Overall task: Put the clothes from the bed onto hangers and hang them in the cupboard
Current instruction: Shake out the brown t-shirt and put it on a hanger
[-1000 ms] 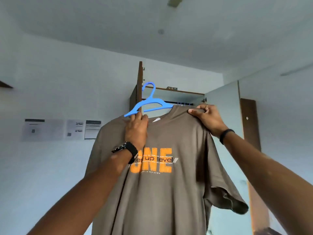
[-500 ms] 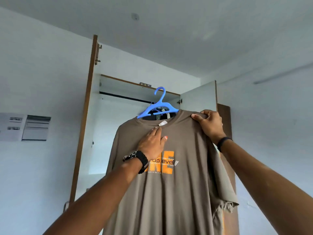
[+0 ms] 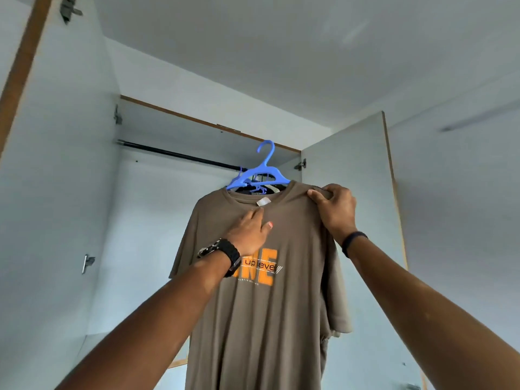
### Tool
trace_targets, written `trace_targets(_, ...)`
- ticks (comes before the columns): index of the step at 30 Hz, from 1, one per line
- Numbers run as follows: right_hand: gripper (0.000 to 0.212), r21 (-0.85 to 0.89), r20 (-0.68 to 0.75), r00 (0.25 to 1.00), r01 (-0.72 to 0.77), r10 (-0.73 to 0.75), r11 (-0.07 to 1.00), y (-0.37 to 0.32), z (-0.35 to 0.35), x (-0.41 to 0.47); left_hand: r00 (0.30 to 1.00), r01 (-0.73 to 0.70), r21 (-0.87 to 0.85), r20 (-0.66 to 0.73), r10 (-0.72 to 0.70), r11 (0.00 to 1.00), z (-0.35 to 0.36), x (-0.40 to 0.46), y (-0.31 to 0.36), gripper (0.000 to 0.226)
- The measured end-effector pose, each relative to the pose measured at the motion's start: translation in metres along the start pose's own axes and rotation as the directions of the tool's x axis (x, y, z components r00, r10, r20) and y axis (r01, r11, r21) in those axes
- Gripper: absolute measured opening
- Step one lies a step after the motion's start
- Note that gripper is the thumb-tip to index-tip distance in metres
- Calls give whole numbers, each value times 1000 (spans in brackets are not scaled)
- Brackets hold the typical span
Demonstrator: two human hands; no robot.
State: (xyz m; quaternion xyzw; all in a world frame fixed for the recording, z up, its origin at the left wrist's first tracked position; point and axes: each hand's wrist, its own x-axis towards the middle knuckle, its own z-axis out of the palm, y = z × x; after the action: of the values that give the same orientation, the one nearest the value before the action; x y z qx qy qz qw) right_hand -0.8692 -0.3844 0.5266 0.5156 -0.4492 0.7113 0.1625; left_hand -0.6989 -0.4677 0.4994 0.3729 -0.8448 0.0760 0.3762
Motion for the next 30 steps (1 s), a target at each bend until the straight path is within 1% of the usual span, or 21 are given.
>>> trace_targets(4, 25, 16, -18, 1000, 6, -6, 1000, 70, 63, 32, 1000, 0, 32, 6, -1, 999, 55, 64, -44, 59)
trace_targets(10, 25, 48, -7, 1000, 20, -20, 999, 177, 172, 92, 997, 67, 28, -36, -65, 997, 142, 170, -114, 60)
trace_targets(12, 25, 48, -4, 1000, 15, -15, 999, 206, 204, 117, 996, 83, 14, -31, -83, 996, 165, 205, -138, 60)
trace_targets(15, 25, 76, -17, 999, 36, -35, 996, 244, 257, 167, 997, 69, 31, -45, -67, 997, 196, 262, -177, 58)
trace_targets(20, 23, 98, -51, 999, 16, -11, 995, 297, 345, 230, 995, 90, 18, -41, -89, 996, 240, 341, -244, 62)
trace_targets(22, 24, 115, -75, 997, 12, -3, 993, 312, 374, 248, 993, 96, -11, -64, -96, 995, 253, 370, -266, 68)
trace_targets(24, 23, 132, -109, 994, 19, -4, 991, 331, 408, 265, 993, 64, -29, -95, -66, 998, 269, 397, -289, 80)
trace_targets(25, 22, 139, -126, 992, 24, -6, 990, 342, 427, 272, 993, 33, -46, -112, -38, 998, 278, 411, -303, 86)
trace_targets(28, 29, 124, -132, 991, 17, -1, 992, 363, 481, 304, 985, -54, -136, -172, 30, 989, 297, 453, -338, 101)
trace_targets(30, 31, 107, -146, 989, 25, -9, 994, 373, 517, 327, 972, -115, -120, -217, 87, 986, 308, 483, -366, 109)
